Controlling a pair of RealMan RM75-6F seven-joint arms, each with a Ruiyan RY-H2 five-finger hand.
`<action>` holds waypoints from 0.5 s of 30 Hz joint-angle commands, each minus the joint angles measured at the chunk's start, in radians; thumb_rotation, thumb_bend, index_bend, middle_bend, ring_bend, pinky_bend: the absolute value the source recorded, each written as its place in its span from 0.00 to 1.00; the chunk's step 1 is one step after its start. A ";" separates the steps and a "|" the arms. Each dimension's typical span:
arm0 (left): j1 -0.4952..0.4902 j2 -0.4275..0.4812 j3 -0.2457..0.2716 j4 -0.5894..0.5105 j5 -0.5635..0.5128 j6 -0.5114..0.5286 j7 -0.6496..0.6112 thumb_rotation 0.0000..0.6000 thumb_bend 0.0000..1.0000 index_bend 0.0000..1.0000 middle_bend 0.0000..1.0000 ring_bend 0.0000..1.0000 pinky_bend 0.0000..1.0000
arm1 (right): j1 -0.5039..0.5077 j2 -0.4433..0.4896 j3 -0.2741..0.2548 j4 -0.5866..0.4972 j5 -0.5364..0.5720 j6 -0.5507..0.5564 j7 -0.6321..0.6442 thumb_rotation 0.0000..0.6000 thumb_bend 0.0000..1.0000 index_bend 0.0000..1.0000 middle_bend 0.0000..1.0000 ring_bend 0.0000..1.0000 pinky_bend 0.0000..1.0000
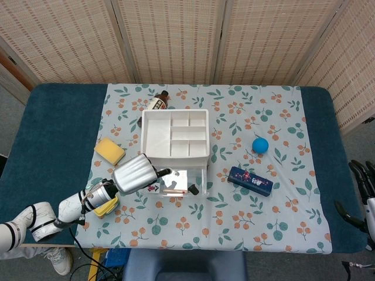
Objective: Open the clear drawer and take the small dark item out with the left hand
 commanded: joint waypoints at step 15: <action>-0.159 -0.135 0.060 0.225 0.146 0.072 -0.013 1.00 0.29 0.32 0.92 1.00 1.00 | 0.000 -0.009 0.000 0.009 0.026 -0.018 -0.002 1.00 0.30 0.00 0.08 0.00 0.01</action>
